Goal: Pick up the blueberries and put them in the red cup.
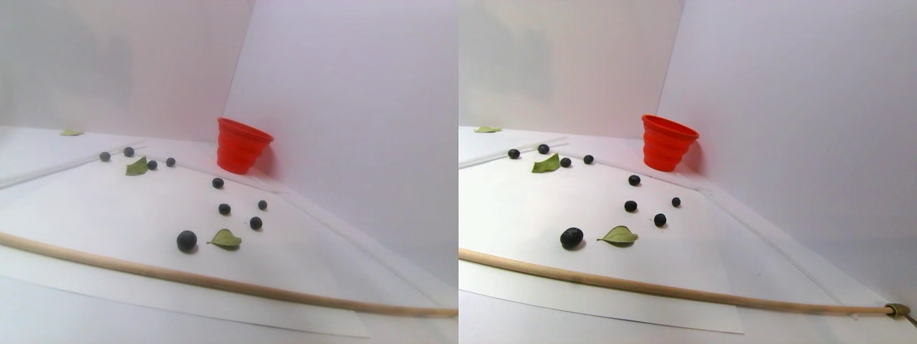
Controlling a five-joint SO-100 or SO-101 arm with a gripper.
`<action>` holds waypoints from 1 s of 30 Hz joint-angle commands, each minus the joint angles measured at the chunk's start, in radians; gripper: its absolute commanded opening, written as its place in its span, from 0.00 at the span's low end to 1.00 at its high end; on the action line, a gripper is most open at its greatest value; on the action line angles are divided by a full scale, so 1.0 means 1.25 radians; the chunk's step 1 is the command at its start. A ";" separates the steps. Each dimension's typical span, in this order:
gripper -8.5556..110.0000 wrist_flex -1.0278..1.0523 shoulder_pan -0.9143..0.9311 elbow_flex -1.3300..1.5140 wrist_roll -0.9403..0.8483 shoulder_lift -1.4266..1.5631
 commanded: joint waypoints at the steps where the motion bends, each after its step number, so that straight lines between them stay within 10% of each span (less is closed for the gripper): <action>1: 0.17 0.002 0.000 -0.005 0.000 -0.006; 30: 0.16 0.001 0.077 -0.017 -0.013 -0.005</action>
